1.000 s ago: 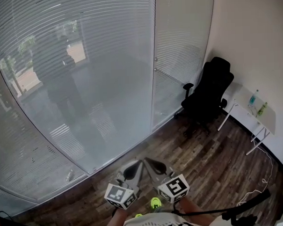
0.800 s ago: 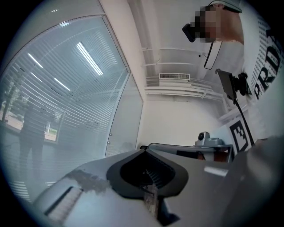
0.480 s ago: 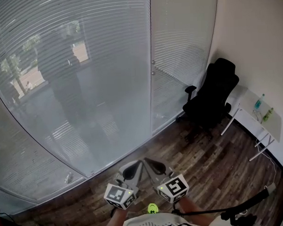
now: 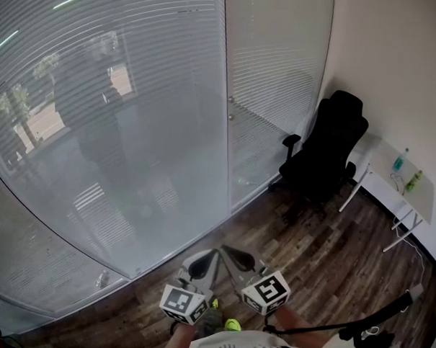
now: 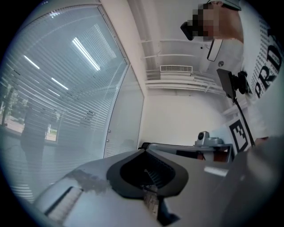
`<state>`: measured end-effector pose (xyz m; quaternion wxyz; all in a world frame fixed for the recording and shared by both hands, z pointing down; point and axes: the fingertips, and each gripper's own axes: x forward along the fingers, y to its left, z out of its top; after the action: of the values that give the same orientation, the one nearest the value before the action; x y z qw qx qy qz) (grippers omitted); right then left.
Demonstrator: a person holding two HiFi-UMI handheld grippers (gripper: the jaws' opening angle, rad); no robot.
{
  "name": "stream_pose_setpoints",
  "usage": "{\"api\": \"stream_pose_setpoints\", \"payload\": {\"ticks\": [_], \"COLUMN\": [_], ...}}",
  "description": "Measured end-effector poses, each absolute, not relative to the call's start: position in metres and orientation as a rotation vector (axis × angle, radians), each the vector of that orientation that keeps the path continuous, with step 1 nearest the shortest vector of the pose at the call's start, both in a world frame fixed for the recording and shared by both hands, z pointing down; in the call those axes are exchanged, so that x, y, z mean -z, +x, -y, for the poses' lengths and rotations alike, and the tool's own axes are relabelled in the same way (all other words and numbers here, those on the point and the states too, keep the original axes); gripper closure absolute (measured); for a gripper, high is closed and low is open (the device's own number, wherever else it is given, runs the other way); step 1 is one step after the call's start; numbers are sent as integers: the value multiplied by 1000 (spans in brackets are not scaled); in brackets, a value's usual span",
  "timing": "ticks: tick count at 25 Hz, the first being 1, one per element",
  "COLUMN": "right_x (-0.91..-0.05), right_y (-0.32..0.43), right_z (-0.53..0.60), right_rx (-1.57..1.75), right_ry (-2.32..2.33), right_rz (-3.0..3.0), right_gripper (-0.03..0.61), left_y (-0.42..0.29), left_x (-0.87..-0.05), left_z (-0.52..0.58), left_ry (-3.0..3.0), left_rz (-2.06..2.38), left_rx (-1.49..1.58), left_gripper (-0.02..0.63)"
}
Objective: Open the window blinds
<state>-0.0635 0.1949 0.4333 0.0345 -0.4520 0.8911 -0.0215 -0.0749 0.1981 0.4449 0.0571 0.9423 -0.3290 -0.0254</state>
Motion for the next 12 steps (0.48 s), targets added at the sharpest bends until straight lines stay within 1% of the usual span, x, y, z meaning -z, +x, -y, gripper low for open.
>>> {"api": "stream_pose_setpoints", "payload": {"ticks": [8,12], "right_x": [-441,-429], "right_y": [-63,-58], "right_z": [-145,-107], "right_rx": [77,57], "right_ry": [-1420,-1430], "right_rz": [-2742,-2747], "right_gripper": [571,571], "left_y": [-74,-70], "left_x": [-454,-441], "left_z": [-148,-109], "left_ry": [2862,2882], "left_rz": [956,941], "left_rx": [99,136], "left_gripper": [623,623]}}
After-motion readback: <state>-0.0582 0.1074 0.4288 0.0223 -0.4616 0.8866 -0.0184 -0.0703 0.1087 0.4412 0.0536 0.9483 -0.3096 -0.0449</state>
